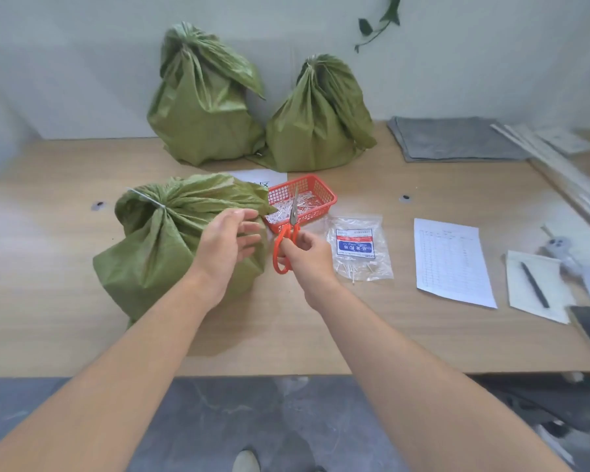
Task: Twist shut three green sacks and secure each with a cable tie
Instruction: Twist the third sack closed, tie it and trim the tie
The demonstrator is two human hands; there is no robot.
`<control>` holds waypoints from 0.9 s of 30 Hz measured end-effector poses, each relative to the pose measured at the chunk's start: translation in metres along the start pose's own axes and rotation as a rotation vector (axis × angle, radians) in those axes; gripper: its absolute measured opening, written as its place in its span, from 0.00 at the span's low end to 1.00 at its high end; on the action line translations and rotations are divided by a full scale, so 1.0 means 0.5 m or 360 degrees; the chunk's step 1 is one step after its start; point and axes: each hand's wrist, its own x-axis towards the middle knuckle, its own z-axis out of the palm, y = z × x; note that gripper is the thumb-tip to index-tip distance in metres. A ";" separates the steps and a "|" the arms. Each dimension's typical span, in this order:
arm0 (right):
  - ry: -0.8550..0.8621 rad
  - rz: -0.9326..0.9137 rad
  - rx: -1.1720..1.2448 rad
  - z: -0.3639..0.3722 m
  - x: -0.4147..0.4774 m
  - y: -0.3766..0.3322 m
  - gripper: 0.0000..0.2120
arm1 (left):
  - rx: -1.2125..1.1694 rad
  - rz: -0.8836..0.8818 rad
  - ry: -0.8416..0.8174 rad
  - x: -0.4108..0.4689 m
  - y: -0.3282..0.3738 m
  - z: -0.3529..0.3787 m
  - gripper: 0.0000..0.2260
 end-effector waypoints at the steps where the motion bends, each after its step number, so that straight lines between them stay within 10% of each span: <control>1: -0.0009 -0.0028 -0.0016 0.006 -0.003 -0.014 0.02 | -0.0011 0.0022 0.0015 -0.002 0.011 -0.007 0.13; 27: -0.0318 -0.0240 -0.0249 0.316 0.038 -0.073 0.12 | -0.0122 0.0041 0.0576 0.142 0.033 -0.318 0.06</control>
